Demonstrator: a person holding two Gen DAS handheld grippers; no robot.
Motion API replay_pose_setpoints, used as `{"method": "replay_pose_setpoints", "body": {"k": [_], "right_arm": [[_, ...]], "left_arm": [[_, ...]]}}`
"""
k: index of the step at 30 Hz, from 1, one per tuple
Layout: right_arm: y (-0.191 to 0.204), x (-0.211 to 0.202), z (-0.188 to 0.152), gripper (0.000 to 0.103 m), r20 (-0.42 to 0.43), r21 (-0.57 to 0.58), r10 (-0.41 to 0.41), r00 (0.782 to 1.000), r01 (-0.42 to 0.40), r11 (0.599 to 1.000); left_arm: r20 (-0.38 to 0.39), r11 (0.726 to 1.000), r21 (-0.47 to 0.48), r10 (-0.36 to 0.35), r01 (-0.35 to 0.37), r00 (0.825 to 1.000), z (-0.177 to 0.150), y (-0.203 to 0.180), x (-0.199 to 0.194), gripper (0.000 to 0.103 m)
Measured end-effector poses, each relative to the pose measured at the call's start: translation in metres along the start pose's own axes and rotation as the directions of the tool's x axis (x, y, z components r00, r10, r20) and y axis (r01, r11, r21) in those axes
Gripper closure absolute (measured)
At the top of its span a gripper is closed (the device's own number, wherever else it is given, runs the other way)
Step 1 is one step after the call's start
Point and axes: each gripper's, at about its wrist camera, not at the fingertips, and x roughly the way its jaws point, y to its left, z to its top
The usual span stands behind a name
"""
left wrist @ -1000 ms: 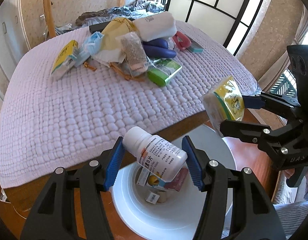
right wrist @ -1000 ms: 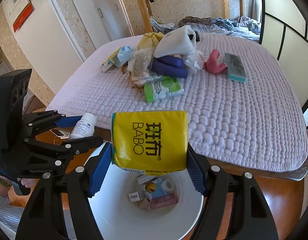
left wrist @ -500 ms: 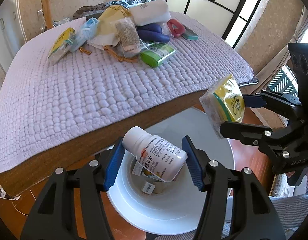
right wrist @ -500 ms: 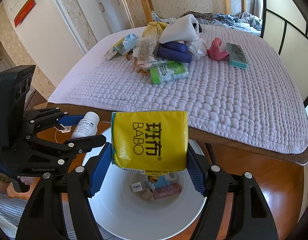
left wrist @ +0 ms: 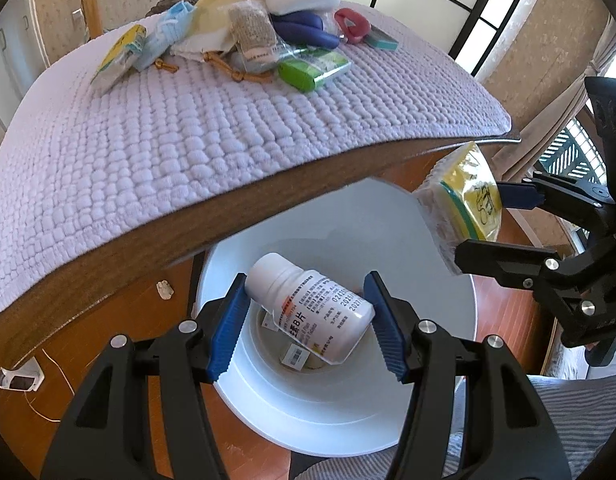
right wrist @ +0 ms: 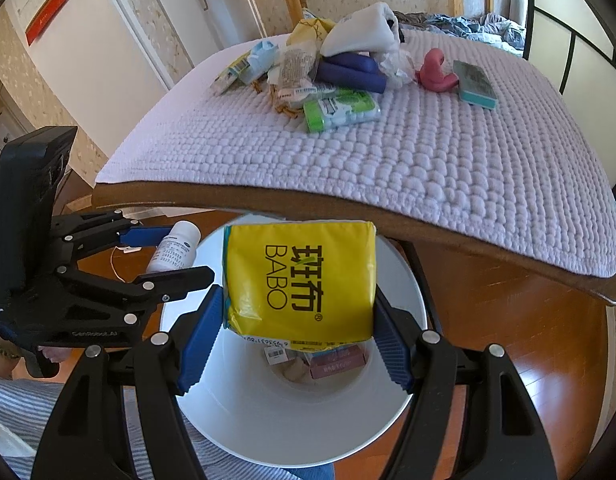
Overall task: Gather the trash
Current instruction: 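Carry the pill bottle and tissue pack over the white bucket, then open both tools to drop the pill bottle and tissue pack into the bucket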
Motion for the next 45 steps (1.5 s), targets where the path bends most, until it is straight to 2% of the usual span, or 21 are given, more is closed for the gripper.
{"method": "replay_pose_setpoints", "body": {"k": [19, 45], "right_arm": [[0.005, 0.017, -0.004, 0.033, -0.049, -0.011, -0.013, 0.999, 0.013, 1.0], [0.001, 0.055, 0.0, 0.033, -0.108, -0.001, -0.02, 0.994, 0.02, 1.0]], "left_arm": [[-0.063, 1.0, 0.015, 0.028, -0.027, 0.998, -0.015, -0.002, 0.024, 0.043], [-0.141, 0.998, 0.031, 0.049, -0.045, 0.989, -0.005, -0.018, 0.07, 0.043]]}}
